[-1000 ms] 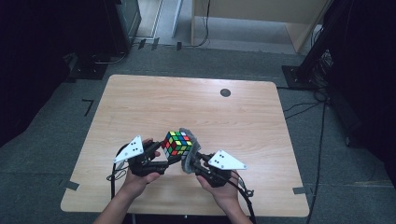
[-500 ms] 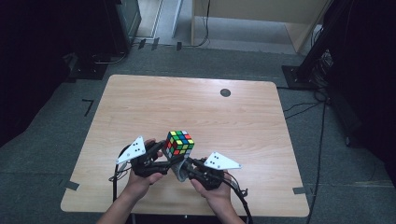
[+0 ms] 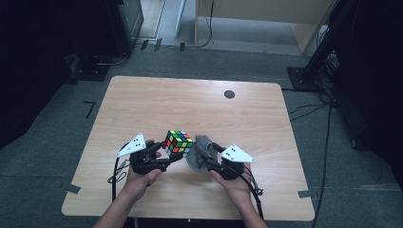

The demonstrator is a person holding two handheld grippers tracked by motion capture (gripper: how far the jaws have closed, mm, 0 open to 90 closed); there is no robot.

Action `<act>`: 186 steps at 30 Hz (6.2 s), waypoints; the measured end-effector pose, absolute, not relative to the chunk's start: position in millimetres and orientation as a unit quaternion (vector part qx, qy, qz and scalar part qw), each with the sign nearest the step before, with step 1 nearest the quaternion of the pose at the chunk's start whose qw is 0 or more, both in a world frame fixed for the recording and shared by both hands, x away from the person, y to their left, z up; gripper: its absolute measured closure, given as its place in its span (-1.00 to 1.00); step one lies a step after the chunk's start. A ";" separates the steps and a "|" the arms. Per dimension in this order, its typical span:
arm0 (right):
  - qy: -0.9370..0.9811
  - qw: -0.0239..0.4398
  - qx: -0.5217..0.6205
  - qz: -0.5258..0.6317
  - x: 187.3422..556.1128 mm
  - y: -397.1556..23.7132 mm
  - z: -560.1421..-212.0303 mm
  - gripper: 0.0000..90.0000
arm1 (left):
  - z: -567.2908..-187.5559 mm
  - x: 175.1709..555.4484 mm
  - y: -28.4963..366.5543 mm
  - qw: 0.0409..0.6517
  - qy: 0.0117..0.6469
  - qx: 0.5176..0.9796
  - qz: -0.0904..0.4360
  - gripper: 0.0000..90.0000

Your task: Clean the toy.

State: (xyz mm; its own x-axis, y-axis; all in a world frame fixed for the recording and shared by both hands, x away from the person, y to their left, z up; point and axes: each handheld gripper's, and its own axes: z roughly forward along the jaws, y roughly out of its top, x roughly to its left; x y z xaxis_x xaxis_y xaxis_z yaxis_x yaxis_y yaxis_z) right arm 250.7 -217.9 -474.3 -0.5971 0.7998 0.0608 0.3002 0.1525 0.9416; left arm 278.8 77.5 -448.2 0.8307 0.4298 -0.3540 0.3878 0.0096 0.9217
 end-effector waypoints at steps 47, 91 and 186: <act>0.715 0.338 0.256 0.556 243.3 -208.3 -470.2 -0.24 | -448.7 286.1 78.5 0.596 0.285 0.750 0.034 -0.57; 0.673 0.072 0.392 0.624 243.2 -201.2 -447.4 -0.38 | -464.5 251.9 49.6 0.498 0.169 0.792 0.311 -0.24; 0.686 0.079 0.382 0.614 242.4 -207.3 -460.4 0.63 | -446.2 258.7 68.9 0.634 0.194 0.737 0.134 -0.24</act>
State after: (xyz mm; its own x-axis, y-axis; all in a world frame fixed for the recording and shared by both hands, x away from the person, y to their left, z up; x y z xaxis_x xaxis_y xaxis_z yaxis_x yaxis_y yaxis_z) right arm 242.4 -207.3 -460.4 -0.6963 0.6206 0.3607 0.4270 -0.0458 0.9031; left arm 258.7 68.9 -446.2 0.8892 0.4549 -0.0486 0.1156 -0.1208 0.9859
